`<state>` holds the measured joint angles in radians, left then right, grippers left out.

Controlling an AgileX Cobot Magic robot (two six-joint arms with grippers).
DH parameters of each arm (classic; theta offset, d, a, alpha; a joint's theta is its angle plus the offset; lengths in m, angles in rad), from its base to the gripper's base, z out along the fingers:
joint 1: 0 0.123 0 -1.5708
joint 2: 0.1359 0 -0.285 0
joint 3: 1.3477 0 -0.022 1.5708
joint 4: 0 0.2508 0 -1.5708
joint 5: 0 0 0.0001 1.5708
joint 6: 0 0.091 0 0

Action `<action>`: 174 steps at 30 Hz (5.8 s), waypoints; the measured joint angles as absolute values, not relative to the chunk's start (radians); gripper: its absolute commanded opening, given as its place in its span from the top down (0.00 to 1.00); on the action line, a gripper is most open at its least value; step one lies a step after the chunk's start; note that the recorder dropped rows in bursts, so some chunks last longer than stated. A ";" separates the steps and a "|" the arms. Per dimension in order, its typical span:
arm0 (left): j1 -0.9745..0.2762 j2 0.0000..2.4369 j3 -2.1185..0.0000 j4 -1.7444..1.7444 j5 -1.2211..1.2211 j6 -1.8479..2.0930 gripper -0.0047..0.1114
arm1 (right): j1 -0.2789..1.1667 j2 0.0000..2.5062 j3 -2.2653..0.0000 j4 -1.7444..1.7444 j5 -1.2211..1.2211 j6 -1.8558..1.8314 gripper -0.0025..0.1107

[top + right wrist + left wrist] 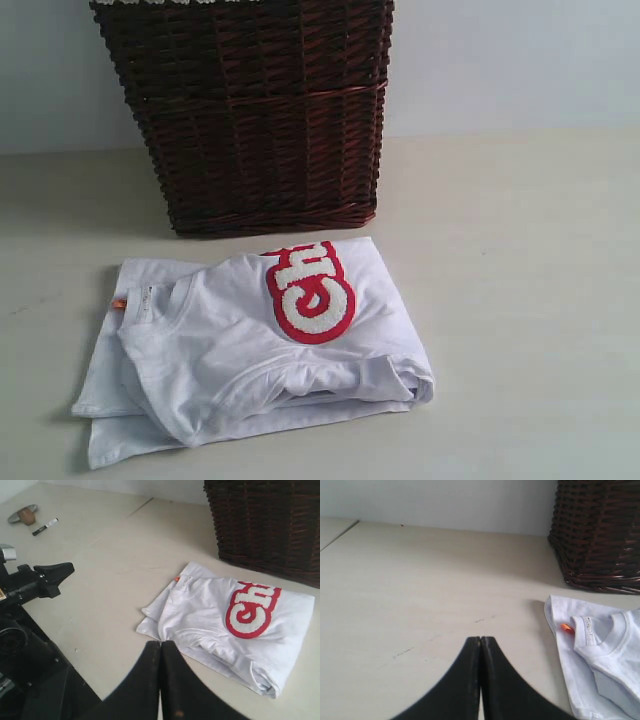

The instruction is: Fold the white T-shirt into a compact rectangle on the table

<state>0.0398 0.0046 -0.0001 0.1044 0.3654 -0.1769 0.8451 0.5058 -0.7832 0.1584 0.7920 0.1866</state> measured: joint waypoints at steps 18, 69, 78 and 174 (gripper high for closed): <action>0.040 0.005 0.000 0.104 0.365 -0.177 0.96 | 0.370 0.229 -0.772 0.169 0.638 0.145 0.98; 0.040 0.005 0.000 0.104 0.365 -0.177 0.96 | 0.121 0.004 -0.005 -0.057 0.147 -0.067 0.98; 0.040 0.005 0.000 0.104 0.365 -0.177 0.96 | 0.121 0.004 -0.005 -0.075 0.239 -0.071 0.98; 0.040 0.005 0.000 0.104 0.365 -0.177 0.96 | 0.121 0.004 -0.005 -0.051 0.283 -0.075 0.98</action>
